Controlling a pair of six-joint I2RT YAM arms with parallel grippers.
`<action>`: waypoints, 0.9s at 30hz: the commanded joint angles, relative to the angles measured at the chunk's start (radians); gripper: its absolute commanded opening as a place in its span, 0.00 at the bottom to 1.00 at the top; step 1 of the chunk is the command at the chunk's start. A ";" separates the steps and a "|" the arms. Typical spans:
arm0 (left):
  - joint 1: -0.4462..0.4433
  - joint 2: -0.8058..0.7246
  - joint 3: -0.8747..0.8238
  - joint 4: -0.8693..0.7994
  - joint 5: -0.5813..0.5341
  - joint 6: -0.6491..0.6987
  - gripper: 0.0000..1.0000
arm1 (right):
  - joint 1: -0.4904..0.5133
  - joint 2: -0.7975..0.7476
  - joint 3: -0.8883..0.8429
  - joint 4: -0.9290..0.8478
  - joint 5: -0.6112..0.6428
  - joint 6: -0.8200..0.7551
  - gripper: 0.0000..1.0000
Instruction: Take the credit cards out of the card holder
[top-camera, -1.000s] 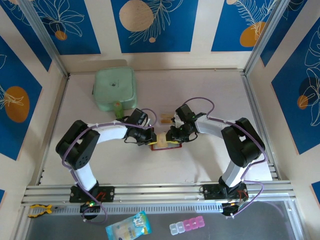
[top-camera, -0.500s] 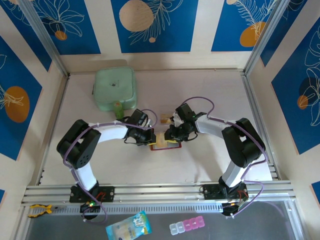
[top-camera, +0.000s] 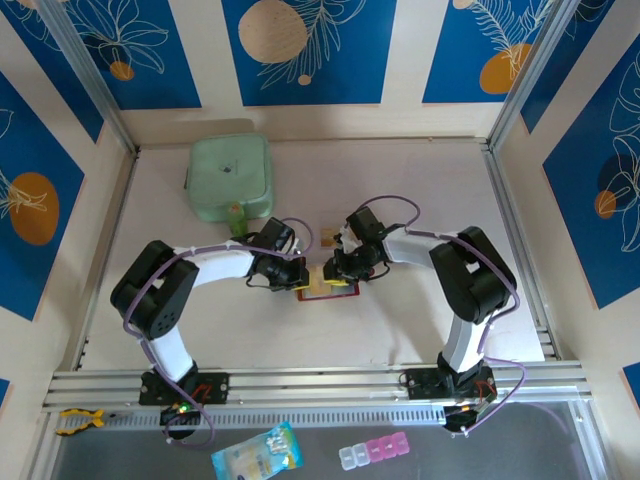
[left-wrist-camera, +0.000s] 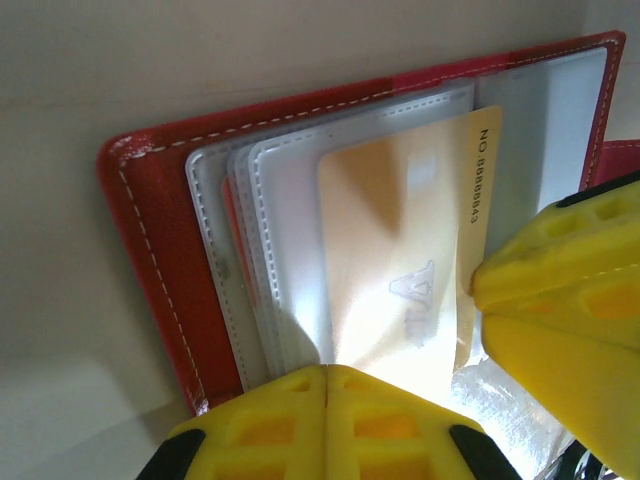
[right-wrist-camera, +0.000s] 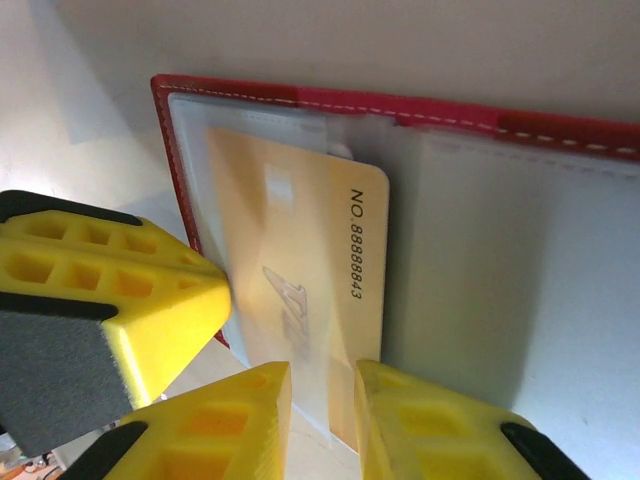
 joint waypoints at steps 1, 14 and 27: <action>0.010 -0.004 0.003 -0.075 -0.043 0.024 0.03 | 0.011 0.026 0.033 -0.012 -0.010 -0.002 0.24; 0.010 -0.007 0.005 -0.072 -0.028 0.019 0.04 | 0.009 -0.031 0.040 -0.037 0.044 -0.016 0.24; 0.009 -0.048 0.033 -0.053 0.020 -0.018 0.04 | -0.023 -0.020 0.028 -0.012 -0.004 -0.008 0.24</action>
